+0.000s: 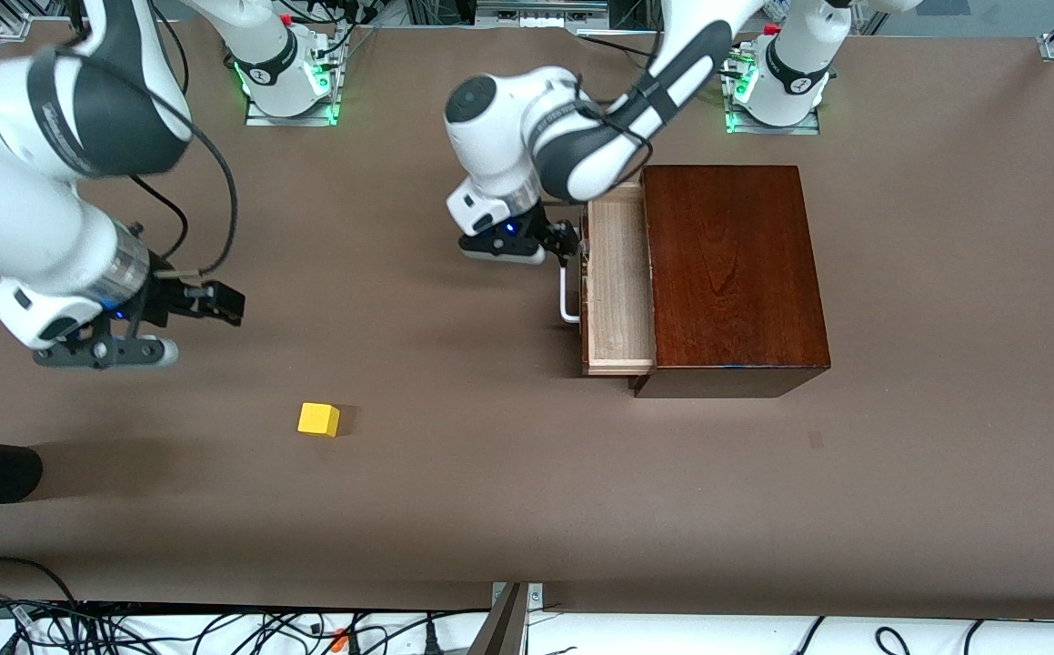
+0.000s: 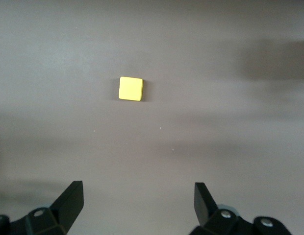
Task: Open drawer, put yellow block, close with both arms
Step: 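Pull the drawer open with the left gripper while the right gripper reaches out, then lower the right gripper to the yellow cube while the left gripper withdraws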
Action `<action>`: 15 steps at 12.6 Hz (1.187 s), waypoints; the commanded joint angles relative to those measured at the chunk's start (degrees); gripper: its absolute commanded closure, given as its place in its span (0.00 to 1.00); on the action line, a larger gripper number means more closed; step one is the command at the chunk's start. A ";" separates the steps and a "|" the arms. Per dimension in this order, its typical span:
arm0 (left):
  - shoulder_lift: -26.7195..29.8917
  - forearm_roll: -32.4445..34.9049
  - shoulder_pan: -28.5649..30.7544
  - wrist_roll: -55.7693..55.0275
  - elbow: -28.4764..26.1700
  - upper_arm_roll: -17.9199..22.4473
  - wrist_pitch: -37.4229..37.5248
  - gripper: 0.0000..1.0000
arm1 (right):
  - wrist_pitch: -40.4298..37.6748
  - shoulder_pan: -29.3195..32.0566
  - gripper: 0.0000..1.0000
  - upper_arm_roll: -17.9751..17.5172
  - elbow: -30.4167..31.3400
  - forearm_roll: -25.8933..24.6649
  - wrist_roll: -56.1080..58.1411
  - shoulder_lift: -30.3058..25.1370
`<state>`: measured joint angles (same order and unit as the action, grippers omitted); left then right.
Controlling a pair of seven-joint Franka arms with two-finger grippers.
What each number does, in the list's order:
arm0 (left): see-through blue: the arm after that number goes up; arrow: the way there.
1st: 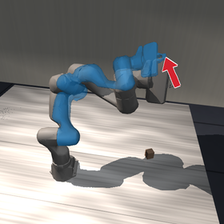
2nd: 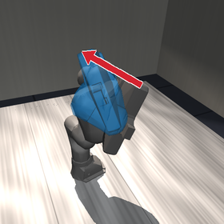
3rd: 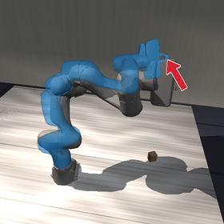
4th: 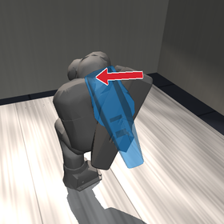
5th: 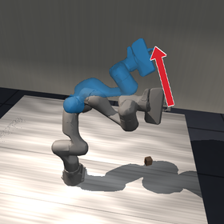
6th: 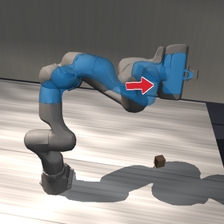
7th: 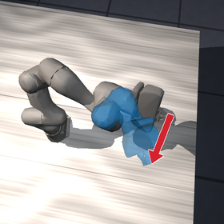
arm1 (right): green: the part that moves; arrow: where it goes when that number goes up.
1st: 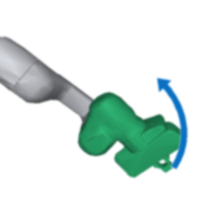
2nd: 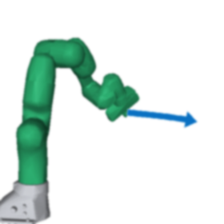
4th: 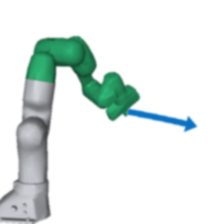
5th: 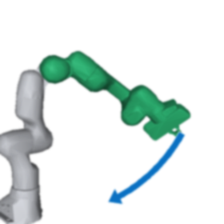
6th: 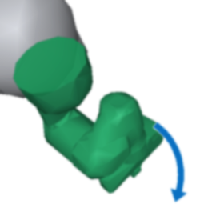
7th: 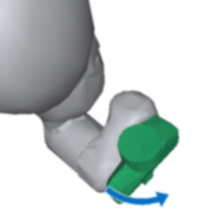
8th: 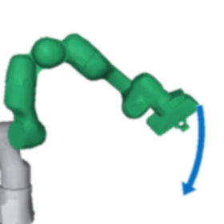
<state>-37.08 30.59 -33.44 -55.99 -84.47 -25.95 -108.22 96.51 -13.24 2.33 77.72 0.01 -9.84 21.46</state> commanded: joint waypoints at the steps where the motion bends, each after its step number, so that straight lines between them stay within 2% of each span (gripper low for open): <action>1: 0.86 0.35 -0.66 -0.44 3.17 -0.24 4.93 0.00 | 1.48 -0.12 0.00 0.39 -3.10 1.13 -1.15 4.80; 4: 6.03 -4.72 0.74 1.57 3.18 0.10 9.33 0.00 | 4.55 -0.29 0.00 0.39 -2.92 1.22 -2.90 8.67; 6: 9.90 -9.47 4.94 7.61 3.17 -0.07 13.80 0.00 | 8.41 -0.29 0.00 0.39 -2.66 1.48 -3.61 11.39; 8: 14.03 -15.09 11.00 13.33 3.17 -0.07 16.88 0.00 | 11.41 -0.55 0.00 0.31 -2.39 1.83 -4.66 13.94; 9: 15.79 -17.73 14.42 16.66 3.17 -0.07 19.08 0.00 | 13.16 -0.90 0.00 0.39 -2.48 3.83 -7.36 15.26; 15: 22.49 -25.13 33.06 36.70 3.79 -0.16 28.75 0.00 | 24.76 -3.63 0.00 0.39 -2.48 4.03 -15.29 22.38</action>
<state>-17.04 8.35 -5.30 -25.53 -80.11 -25.47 -82.10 118.53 -15.73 2.36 76.85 3.61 -22.51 41.45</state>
